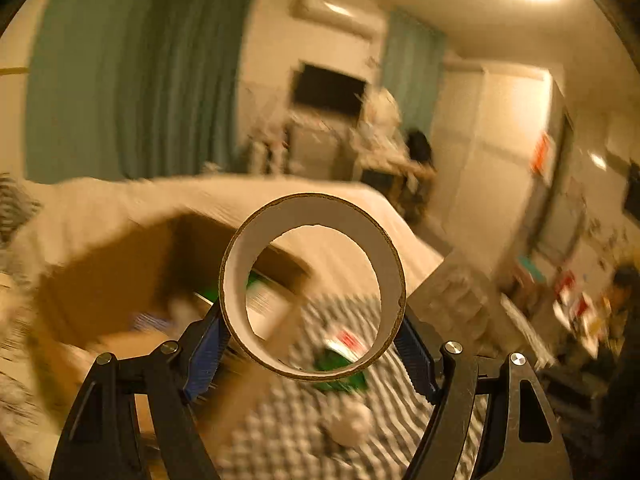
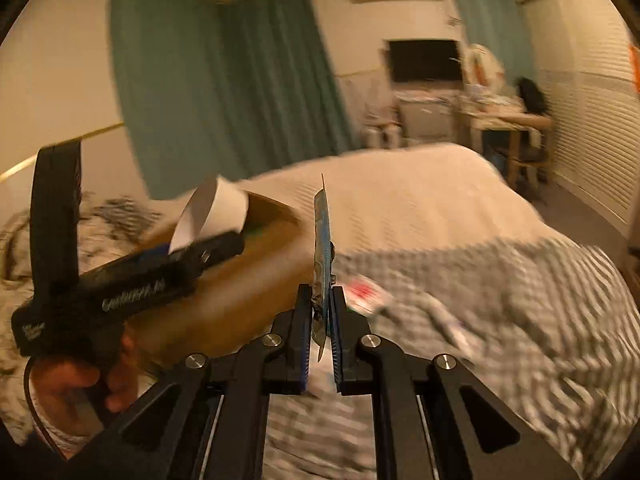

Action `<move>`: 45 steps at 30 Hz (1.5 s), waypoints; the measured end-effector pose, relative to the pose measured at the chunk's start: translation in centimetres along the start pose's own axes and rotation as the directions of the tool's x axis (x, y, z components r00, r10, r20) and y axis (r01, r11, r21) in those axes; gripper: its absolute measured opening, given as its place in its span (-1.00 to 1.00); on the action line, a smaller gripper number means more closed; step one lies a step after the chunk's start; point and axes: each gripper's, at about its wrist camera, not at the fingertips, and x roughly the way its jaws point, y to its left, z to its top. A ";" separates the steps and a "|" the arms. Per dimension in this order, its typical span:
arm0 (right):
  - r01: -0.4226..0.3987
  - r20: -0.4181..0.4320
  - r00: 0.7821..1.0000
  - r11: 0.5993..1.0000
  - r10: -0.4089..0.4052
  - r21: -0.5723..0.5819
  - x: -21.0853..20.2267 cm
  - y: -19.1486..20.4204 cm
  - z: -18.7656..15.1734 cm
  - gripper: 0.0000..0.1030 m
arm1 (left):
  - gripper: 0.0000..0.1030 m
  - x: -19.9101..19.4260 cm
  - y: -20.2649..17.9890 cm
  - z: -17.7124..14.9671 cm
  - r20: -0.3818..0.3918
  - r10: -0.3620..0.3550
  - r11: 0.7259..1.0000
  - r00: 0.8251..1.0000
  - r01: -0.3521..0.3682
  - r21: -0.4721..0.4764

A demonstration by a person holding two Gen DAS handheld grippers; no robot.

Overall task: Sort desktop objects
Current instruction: 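Carry the tape roll and blue card into the cardboard box and release both, then grasp the white figurine with the left gripper while the right grasps the white tube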

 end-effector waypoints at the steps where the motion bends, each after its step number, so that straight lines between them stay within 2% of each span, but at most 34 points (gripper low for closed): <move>1: -0.036 0.004 0.999 0.999 0.037 -0.021 0.9 1.6 0.9 -0.85 | 0.53 -0.6 1.6 0.8 0.007 0.036 0.999 0.999 -0.036 -0.017; 5: -0.131 -0.030 0.991 0.990 0.129 -0.045 6.1 6.3 3.4 -0.85 | 0.53 0.1 7.3 1.4 -0.015 0.138 0.990 0.990 -0.138 -0.035; 7: -0.137 -0.058 0.989 0.990 0.137 -0.009 9.2 7.5 4.0 -0.85 | 0.53 1.9 10.0 0.7 -0.088 0.194 0.979 0.977 -0.199 -0.048; 9: -0.104 -0.067 0.992 0.994 0.105 0.023 11.6 7.9 4.2 -0.82 | 0.54 3.0 11.9 -0.1 -0.122 0.217 0.971 0.968 -0.227 -0.074; 10: -0.075 -0.072 0.994 0.997 0.078 0.034 12.5 7.9 4.2 -0.75 | 0.54 3.5 12.6 -0.4 -0.138 0.218 0.969 0.966 -0.231 -0.087; 12: -0.057 -0.070 0.996 0.996 0.062 0.072 12.9 7.5 4.2 -0.17 | 0.76 3.8 13.3 -0.5 -0.145 0.212 0.967 0.966 -0.229 -0.111; 13: -0.065 -0.048 0.996 0.994 0.069 0.089 12.4 7.2 4.1 -0.07 | 0.83 3.7 13.3 -0.7 -0.136 0.211 0.966 0.968 -0.227 -0.121; 15: -0.040 -0.018 0.999 0.996 0.042 0.082 11.0 6.7 4.1 0.15 | 0.93 3.3 12.9 -0.5 -0.099 0.192 0.969 0.976 -0.205 -0.139; 20: 0.087 0.014 0.996 0.996 -0.088 0.028 4.6 5.1 3.7 0.15 | 0.96 1.4 11.0 0.0 -0.065 0.151 0.977 0.986 -0.159 -0.139; 24: 0.178 0.016 0.984 0.984 -0.178 -0.019 -1.1 3.5 3.8 0.15 | 0.98 -0.9 6.9 0.8 -0.057 0.082 0.992 0.995 -0.087 -0.087; 28: 0.222 0.009 0.975 0.973 -0.222 -0.067 -6.6 2.5 3.9 0.15 | 1.00 -2.0 1.7 -0.8 -0.122 -0.017 1.000 0.992 0.014 -0.027; 31: 0.248 0.011 0.969 0.964 -0.248 -0.091 -9.0 1.9 2.6 0.15 | 1.00 -0.7 -1.5 -3.7 -0.215 -0.092 0.996 0.972 0.092 -0.011; 32: 0.255 0.009 0.967 0.963 -0.256 -0.088 -9.5 1.2 1.9 0.15 | 1.00 0.1 -2.3 -4.8 -0.241 -0.094 0.996 0.966 0.094 -0.012; 36: 0.284 0.002 0.959 0.958 -0.284 -0.034 -9.4 -1.6 -1.2 0.15 | 1.00 4.0 -4.1 -9.4 -0.337 0.015 0.999 0.941 -0.027 -0.031; 38: 0.306 -0.026 0.952 0.952 -0.306 0.004 -8.2 -3.6 -3.2 0.15 | 1.00 5.5 -4.1 -10.9 -0.360 0.017 0.999 0.933 -0.033 -0.038; 41: 0.307 -0.062 0.951 0.951 -0.304 0.046 -6.1 -6.4 -5.8 0.15 | 1.00 7.5 -4.1 -12.7 -0.360 0.022 0.998 0.933 -0.040 -0.042; 45: 0.314 -0.147 0.943 0.946 -0.300 0.085 -0.5 -10.5 -6.9 0.15 | 1.00 10.7 -4.3 -14.4 -0.343 0.008 0.999 0.939 -0.019 -0.030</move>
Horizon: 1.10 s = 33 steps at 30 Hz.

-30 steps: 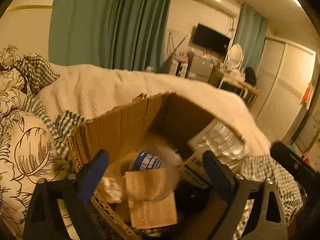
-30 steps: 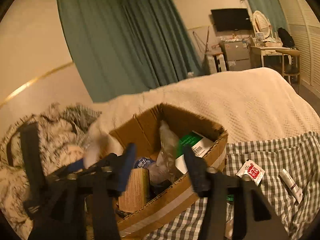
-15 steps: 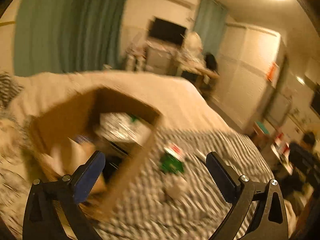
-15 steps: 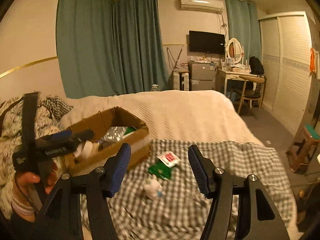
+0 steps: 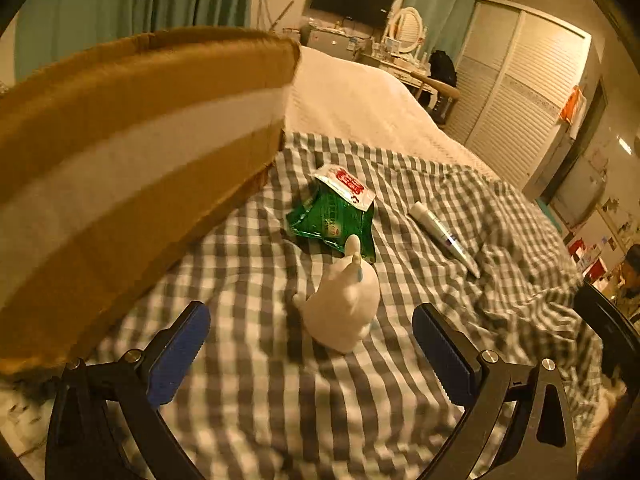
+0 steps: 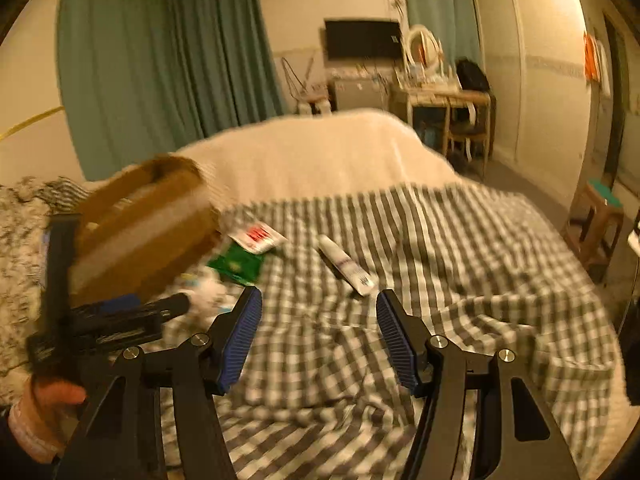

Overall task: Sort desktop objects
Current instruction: 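Grasp the white figurine with the left gripper while the right grasps the white tube, then carry the figurine and white tube into the cardboard box and release both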

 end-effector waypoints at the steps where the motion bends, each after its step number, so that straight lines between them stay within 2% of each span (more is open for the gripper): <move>1: -0.005 -0.020 1.000 1.000 0.005 0.000 2.0 -0.4 0.4 0.12 | 1.00 0.6 -0.4 0.0 0.000 -0.002 1.000 1.000 0.002 0.013; 3: -0.010 -0.050 0.999 1.000 0.009 -0.005 5.5 -1.1 1.2 -0.04 | 0.98 2.0 -0.7 0.3 -0.007 -0.007 0.999 1.000 0.007 0.034; 4: -0.016 -0.064 0.998 1.000 0.015 -0.011 7.3 -1.4 1.4 -0.05 | 0.95 2.7 -0.7 0.4 -0.020 -0.012 0.999 1.000 0.013 0.043; 6: -0.018 -0.070 0.997 0.999 0.016 -0.026 10.2 -1.8 2.0 -0.08 | 0.76 3.9 -0.6 0.4 -0.039 -0.033 0.998 0.999 0.034 0.043; 8: -0.019 -0.086 0.996 0.999 0.016 -0.031 13.2 -2.1 2.1 -0.09 | 0.69 4.9 -0.5 0.4 -0.062 -0.042 0.998 0.997 0.044 0.039; 10: -0.014 -0.130 0.991 1.000 0.014 -0.002 16.3 -2.6 2.0 -0.09 | 0.54 5.9 -0.7 0.2 -0.081 -0.018 0.999 0.997 0.022 0.047; 11: -0.016 -0.162 0.987 1.000 0.018 0.011 17.5 -2.8 1.9 -0.16 | 0.42 5.9 -0.8 0.2 -0.078 -0.013 0.998 0.997 0.017 0.054; 12: -0.003 -0.178 0.984 1.000 0.006 0.016 18.3 -3.0 1.7 -0.25 | 0.11 5.8 -0.9 0.2 -0.071 -0.034 0.998 0.997 0.038 0.059; 13: -0.006 -0.177 0.984 1.000 0.010 0.021 18.5 -3.1 1.4 -0.25 | 0.13 5.7 -0.9 0.0 -0.066 -0.046 0.997 0.997 0.051 0.063; 16: -0.004 -0.156 0.988 1.000 0.004 0.006 17.0 -2.8 0.8 -0.43 | 0.13 5.4 -1.0 -0.1 -0.062 -0.044 0.997 0.997 0.048 0.067; 18: -0.007 -0.135 0.991 1.000 0.007 0.003 15.1 -2.7 0.1 -0.73 | 0.12 5.0 -0.9 -0.2 -0.059 -0.043 0.996 0.997 0.047 0.070; 21: -0.029 -0.115 0.993 0.999 0.033 0.039 10.9 -2.8 -1.0 -0.73 | 0.12 3.6 -0.8 -0.2 -0.040 -0.046 0.997 0.998 0.049 0.065; 24: -0.006 -0.116 0.993 0.999 0.011 0.039 7.1 -2.5 -2.1 -0.73 | 0.12 1.5 -0.7 -0.1 -0.030 -0.055 0.997 0.998 0.057 0.058; 28: -0.054 -0.080 0.995 0.991 0.065 0.125 2.0 -1.9 -2.3 -0.73 | 0.12 -2.8 -0.9 1.1 0.027 -0.084 0.994 0.996 0.082 0.074; 31: -0.080 -0.029 0.996 0.994 0.082 0.077 -1.5 0.5 -1.0 -0.73 | 0.12 -7.3 -0.4 3.0 0.117 -0.097 0.993 0.988 0.088 0.084; 33: -0.108 0.017 0.994 0.994 0.108 0.030 -3.7 3.0 0.5 -0.73 | 0.12 -10.0 0.6 4.4 0.157 -0.098 0.995 0.983 0.091 0.047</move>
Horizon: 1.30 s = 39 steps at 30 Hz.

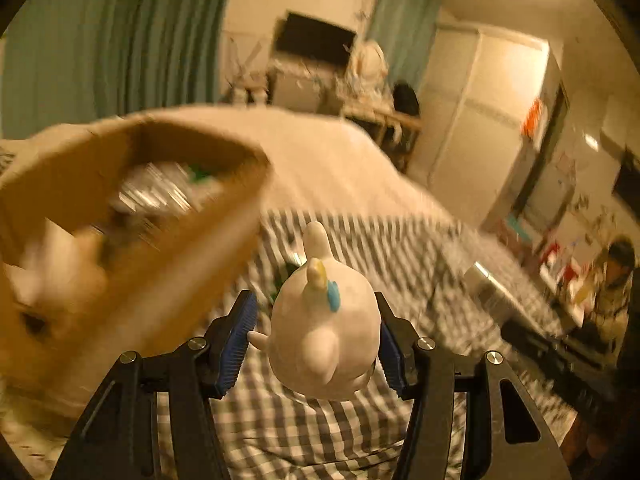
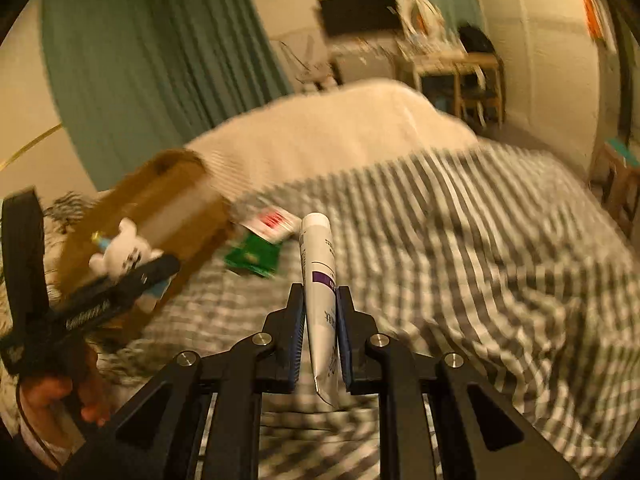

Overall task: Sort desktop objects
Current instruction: 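Carry the figurine and white tube into the cardboard box and release both, then grasp the green snack bag with the left gripper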

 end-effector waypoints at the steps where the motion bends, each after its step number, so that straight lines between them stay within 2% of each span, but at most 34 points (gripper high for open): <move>1: -0.021 0.028 0.999 1.000 0.022 -0.023 -1.1 1.7 0.8 -0.73 | 0.12 -1.7 0.9 1.1 0.028 -0.016 0.999 0.999 0.017 -0.031; 3: -0.066 0.065 0.995 0.996 0.070 -0.056 -2.3 4.8 2.5 -0.73 | 0.13 -4.1 2.4 2.9 0.078 -0.028 0.997 0.997 0.033 -0.065; 7: -0.201 0.103 0.972 0.974 0.212 -0.109 -2.6 11.4 5.8 -0.73 | 0.13 -7.6 6.5 5.7 0.209 0.019 0.993 0.978 0.006 -0.119; 9: -0.261 0.099 0.956 0.955 0.276 -0.141 -1.8 14.2 6.8 -0.73 | 0.13 -8.0 8.8 6.6 0.240 0.063 0.988 0.969 -0.027 -0.152; 12: -0.303 0.062 0.945 0.933 0.320 -0.192 1.4 18.4 7.9 -0.73 | 0.13 -7.2 12.9 7.4 0.246 0.134 0.974 0.960 -0.081 -0.213; 15: -0.313 0.016 0.946 0.929 0.323 -0.198 5.6 20.9 8.6 -0.72 | 0.13 -5.3 16.4 7.4 0.204 0.192 0.955 0.960 -0.135 -0.262; 17: -0.253 0.020 0.965 0.952 0.260 -0.175 8.2 21.7 9.2 -0.69 | 0.15 -4.2 17.7 6.9 0.179 0.218 0.947 0.959 -0.164 -0.278; 19: -0.206 0.023 0.977 0.967 0.212 -0.151 9.7 21.6 9.7 -0.23 | 0.39 -3.2 18.2 6.7 0.136 0.264 0.932 0.955 -0.217 -0.290; 20: -0.190 0.039 0.980 0.972 0.197 -0.139 9.7 21.3 9.9 0.23 | 0.67 -2.9 18.4 6.6 0.126 0.273 0.928 0.954 -0.227 -0.297; 21: -0.188 0.060 0.979 0.974 0.197 -0.130 9.4 20.8 9.9 0.33 | 0.77 -2.9 18.4 6.4 0.129 0.274 0.925 0.953 -0.225 -0.306; 24: -0.161 0.089 0.981 0.978 0.174 -0.131 7.6 19.1 9.7 0.35 | 0.80 -3.8 17.1 6.1 0.152 0.274 0.925 0.950 -0.217 -0.312; 27: -0.089 0.102 0.989 0.983 0.106 -0.159 4.7 16.9 8.9 0.40 | 0.81 -5.0 13.7 6.2 0.150 0.278 0.941 0.949 -0.237 -0.243; 30: -0.044 0.109 0.992 0.984 0.063 -0.172 1.6 14.0 7.5 0.42 | 0.94 -6.4 8.3 5.9 0.184 0.239 0.969 0.954 -0.223 -0.104; 34: 0.005 0.135 0.991 0.977 0.024 -0.214 -3.5 10.9 5.5 0.42 | 1.00 -7.8 1.7 4.8 0.238 0.148 0.981 0.960 -0.172 0.084; 36: 0.034 0.140 0.990 0.973 -0.002 -0.227 -5.1 9.7 4.7 0.42 | 1.00 -7.9 -0.4 4.3 0.226 0.101 0.984 0.969 -0.131 0.123; 39: 0.055 0.148 0.989 0.972 -0.022 -0.226 -6.4 7.6 3.6 0.42 | 1.00 -6.6 -2.3 3.3 0.172 0.056 0.988 0.984 -0.078 0.129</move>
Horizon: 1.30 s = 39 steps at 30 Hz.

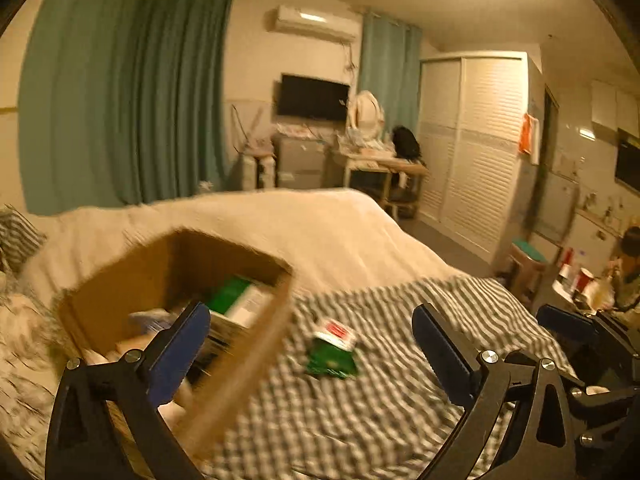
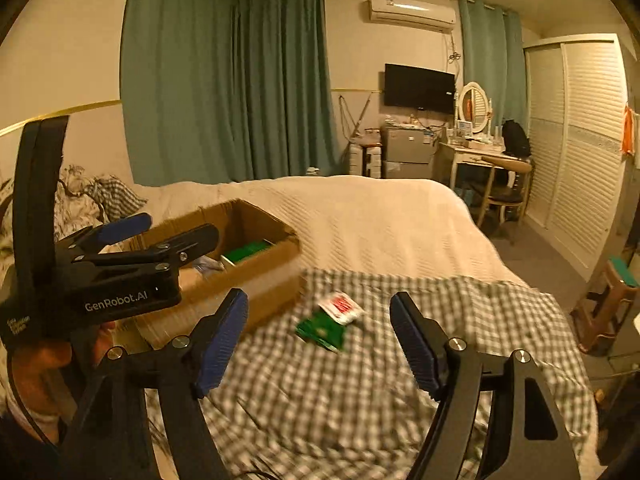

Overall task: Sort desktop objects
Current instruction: 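Grasp the green snack bag with the left gripper, then grasp the red-white sachet with the right gripper while the left holds the green bag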

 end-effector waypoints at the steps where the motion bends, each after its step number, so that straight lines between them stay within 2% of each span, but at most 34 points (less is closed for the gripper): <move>1: 0.010 0.004 1.000 1.000 -0.010 0.008 -0.1 -0.7 -0.6 0.42 | 1.00 0.7 -0.5 -0.6 -0.022 -0.008 1.000 1.000 0.008 -0.003; 6: 0.066 0.002 0.998 0.994 -0.066 0.085 2.0 -4.3 -4.5 0.48 | 1.00 5.7 -2.0 -3.7 -0.140 -0.026 0.999 0.990 0.030 0.029; 9: 0.117 -0.044 0.993 0.984 -0.112 0.132 5.2 -6.8 -7.7 0.48 | 1.00 8.5 -2.5 -5.9 -0.200 -0.035 0.999 0.979 0.042 0.032; 12: 0.130 -0.097 0.989 0.973 -0.114 0.188 8.3 -9.1 -9.5 0.48 | 1.00 11.7 -2.7 -7.9 -0.249 -0.054 0.998 0.967 0.059 0.016; 16: 0.113 -0.104 0.991 0.956 -0.088 0.270 10.4 -11.5 -10.5 0.48 | 1.00 16.5 -3.5 -10.2 -0.304 -0.064 0.998 0.951 0.070 0.009; 18: 0.101 -0.110 0.992 0.943 -0.069 0.317 10.6 -12.4 -11.2 0.48 | 1.00 18.7 -3.4 -10.6 -0.313 -0.039 0.999 0.949 0.040 -0.001; 20: 0.092 -0.111 0.992 0.935 -0.057 0.343 10.6 -12.7 -11.3 0.48 | 1.00 21.1 -2.8 -10.8 -0.339 0.015 1.000 0.941 -0.024 -0.020; 22: 0.085 -0.102 0.993 0.924 -0.050 0.373 10.3 -13.1 -11.7 0.48 | 0.99 23.5 -2.2 -10.7 -0.362 0.013 0.998 0.932 -0.035 -0.056; 23: 0.084 -0.099 0.994 0.920 -0.049 0.384 10.1 -13.1 -11.9 0.48 | 0.67 24.5 -2.0 -10.7 -0.387 0.007 0.997 0.922 -0.034 -0.064; 24: 0.085 -0.097 0.994 0.915 -0.050 0.394 9.9 -13.3 -11.9 0.48 | 0.17 25.2 -2.0 -10.9 -0.409 0.035 0.997 0.912 -0.059 -0.047; 25: 0.085 -0.093 0.994 0.912 -0.051 0.402 9.7 -13.4 -11.9 0.48 | 0.13 25.2 -2.2 -11.0 -0.410 0.073 0.997 0.909 -0.082 -0.004; 26: 0.085 -0.093 0.994 0.910 -0.052 0.407 9.5 -13.5 -11.8 0.48 | -0.03 24.5 -2.4 -11.0 -0.396 0.068 0.997 0.916 -0.071 0.007; 27: 0.086 -0.092 0.994 0.908 -0.053 0.409 9.3 -13.5 -11.8 0.48 | -0.28 23.6 -2.6 -11.1 -0.392 0.051 0.999 0.919 -0.051 0.008; 30: 0.081 -0.090 0.995 0.910 -0.048 0.406 8.8 -13.3 -11.6 0.48 | -0.28 20.0 -2.7 -11.4 -0.416 0.035 0.999 0.909 -0.017 0.048; 32: 0.072 -0.084 0.996 0.916 -0.042 0.394 8.4 -12.8 -11.4 0.48 | -0.28 16.5 -2.0 -11.4 -0.396 0.034 0.999 0.918 -0.019 0.041; 34: 0.052 -0.073 0.997 0.924 -0.026 0.378 8.0 -12.1 -11.2 0.48 | -0.28 13.5 -0.8 -11.5 -0.393 0.035 0.999 0.919 -0.037 0.002; 36: 0.024 -0.064 0.998 0.932 -0.001 0.361 7.8 -11.5 -10.8 0.48 | -0.27 11.4 0.7 -11.7 -0.388 0.057 0.995 0.920 -0.085 -0.055; 39: -0.024 -0.064 0.997 0.953 0.045 0.302 8.2 -9.6 -10.1 0.50 | -0.27 10.4 3.3 -11.7 -0.358 0.073 0.972 0.931 -0.147 -0.185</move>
